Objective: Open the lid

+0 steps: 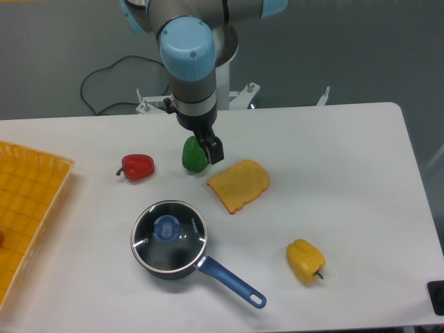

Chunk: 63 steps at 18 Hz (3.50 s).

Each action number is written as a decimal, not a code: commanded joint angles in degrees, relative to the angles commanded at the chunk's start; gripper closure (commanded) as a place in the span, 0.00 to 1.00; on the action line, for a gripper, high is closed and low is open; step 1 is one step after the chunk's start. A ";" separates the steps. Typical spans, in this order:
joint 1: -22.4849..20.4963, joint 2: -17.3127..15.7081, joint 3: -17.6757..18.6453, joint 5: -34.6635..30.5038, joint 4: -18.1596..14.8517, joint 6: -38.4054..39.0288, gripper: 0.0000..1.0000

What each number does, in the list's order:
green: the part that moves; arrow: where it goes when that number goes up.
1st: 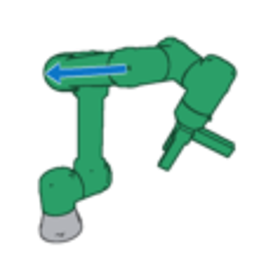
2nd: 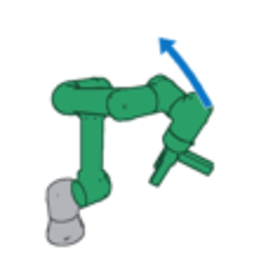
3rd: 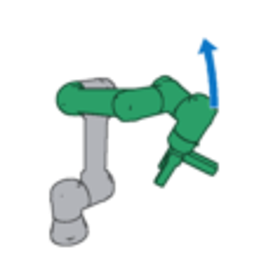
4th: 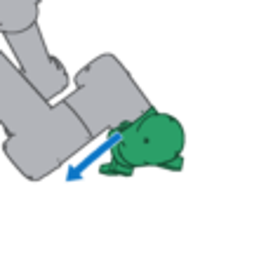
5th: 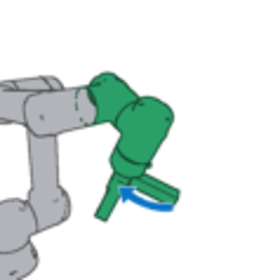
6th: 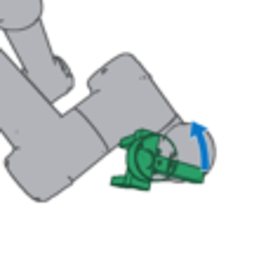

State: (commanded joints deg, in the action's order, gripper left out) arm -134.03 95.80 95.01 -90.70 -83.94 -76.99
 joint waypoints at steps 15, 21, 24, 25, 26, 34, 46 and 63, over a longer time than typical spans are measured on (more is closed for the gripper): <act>3.60 3.86 -1.05 2.72 7.12 19.70 0.00; 5.62 8.00 -5.53 -1.75 8.35 7.14 0.00; 7.73 10.01 -7.29 -2.90 8.44 1.86 0.00; 8.08 10.37 -7.55 -2.90 8.52 -0.07 0.00; 8.26 10.89 -7.73 -2.81 8.61 -1.83 0.00; 10.80 16.08 -9.49 -2.81 15.20 -2.64 0.00; 12.13 18.98 -9.58 -2.99 17.14 -1.84 0.00; 11.34 20.65 -9.40 -2.90 17.14 -1.76 0.03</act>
State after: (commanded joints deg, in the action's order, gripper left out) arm -122.70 116.45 85.61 -93.60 -66.80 -78.75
